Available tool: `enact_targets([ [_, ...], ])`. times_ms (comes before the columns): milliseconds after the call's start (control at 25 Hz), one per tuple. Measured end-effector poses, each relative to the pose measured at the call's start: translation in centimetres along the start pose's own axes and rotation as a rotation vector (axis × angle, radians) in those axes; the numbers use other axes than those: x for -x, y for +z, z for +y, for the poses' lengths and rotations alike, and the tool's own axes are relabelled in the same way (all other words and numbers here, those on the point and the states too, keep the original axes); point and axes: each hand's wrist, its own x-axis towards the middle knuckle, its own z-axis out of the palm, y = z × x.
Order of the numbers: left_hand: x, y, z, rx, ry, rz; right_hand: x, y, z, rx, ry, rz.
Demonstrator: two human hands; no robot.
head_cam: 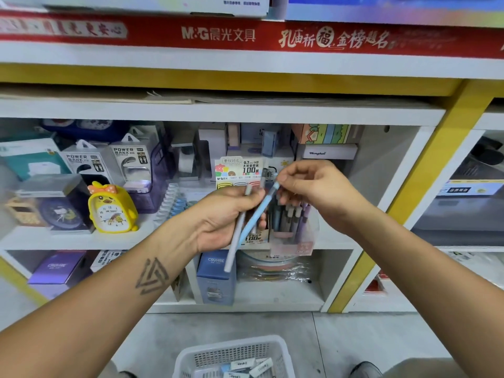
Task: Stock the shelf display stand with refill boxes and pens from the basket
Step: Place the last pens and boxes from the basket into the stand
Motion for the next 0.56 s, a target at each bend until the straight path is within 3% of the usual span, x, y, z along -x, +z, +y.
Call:
enact_targets([
  [120, -0.4, -1.2, 0.0, 0.034, -0.012, 0.226, -0.2, -0.1, -0.3, -0.133, -0.021, 0.075],
  [240, -0.4, -1.9, -0.1, -0.001, 0.012, 0.359, -0.3, -0.7, -0.4, 0.207, -0.213, 0.243],
  [400, -0.2, -1.7, -0.1, -0.020, 0.024, 0.350, 0.0, -1.1, 0.2, 0.604, -0.365, 0.304],
  [560, -0.1, -1.5, -0.3, -0.025, -0.002, 0.303, 0.1, -0.9, 1.7, 0.743, -0.327, 0.161],
])
